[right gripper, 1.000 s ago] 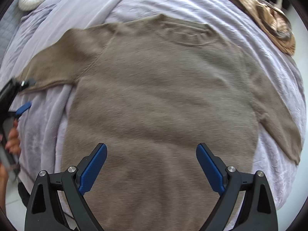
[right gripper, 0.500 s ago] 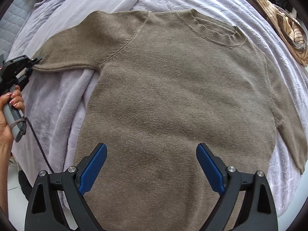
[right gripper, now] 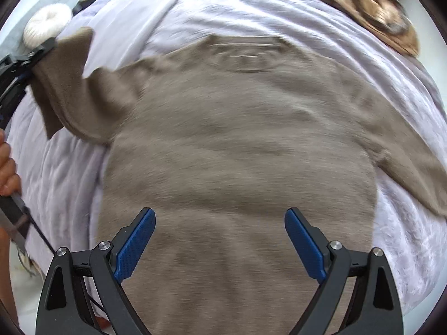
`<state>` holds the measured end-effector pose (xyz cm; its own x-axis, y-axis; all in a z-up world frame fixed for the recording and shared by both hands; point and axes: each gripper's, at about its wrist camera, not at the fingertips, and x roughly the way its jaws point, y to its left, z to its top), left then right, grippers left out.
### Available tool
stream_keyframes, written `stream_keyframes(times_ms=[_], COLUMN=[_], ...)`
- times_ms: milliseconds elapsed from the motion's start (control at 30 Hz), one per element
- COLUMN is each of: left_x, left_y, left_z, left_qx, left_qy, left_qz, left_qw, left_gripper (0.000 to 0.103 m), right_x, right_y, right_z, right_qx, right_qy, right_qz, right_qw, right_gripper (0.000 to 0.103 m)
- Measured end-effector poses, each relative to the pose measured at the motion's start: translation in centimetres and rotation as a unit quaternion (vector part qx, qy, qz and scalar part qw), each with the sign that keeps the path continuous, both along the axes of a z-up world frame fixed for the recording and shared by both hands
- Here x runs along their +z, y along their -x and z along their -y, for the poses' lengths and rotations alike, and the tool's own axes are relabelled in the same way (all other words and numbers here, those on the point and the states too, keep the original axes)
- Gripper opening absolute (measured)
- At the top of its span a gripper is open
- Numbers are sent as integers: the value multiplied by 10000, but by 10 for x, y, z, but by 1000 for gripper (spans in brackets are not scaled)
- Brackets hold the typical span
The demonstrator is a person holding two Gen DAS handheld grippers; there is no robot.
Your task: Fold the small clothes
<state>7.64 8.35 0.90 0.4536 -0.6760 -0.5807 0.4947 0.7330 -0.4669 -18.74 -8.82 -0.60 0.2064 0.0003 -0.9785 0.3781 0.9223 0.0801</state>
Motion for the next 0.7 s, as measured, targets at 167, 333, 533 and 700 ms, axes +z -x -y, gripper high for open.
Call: stream_keyframes(times_ms=[167, 333, 533, 700], left_x=[-48, -86, -65, -64], left_y=[24, 46, 55, 41], left_z=[97, 133, 102, 23], left_qx=[-659, -743, -465, 395], left_qy=[-887, -1898, -2266, -2526], left_qz=[-323, -213, -53, -341], left_qw=[9934, 9788, 9729, 9662], left_gripper=[9, 94, 98, 98], right_x=[-10, -28, -31, -14], right_y=[28, 55, 48, -14], right_z=[55, 95, 110, 73], right_qx=[-624, -995, -905, 326], right_qy=[19, -11, 103, 583], right_qz=[-65, -234, -175, 402], right_qw=[9980, 9948, 9957, 9970], right_gripper=[95, 95, 95, 95])
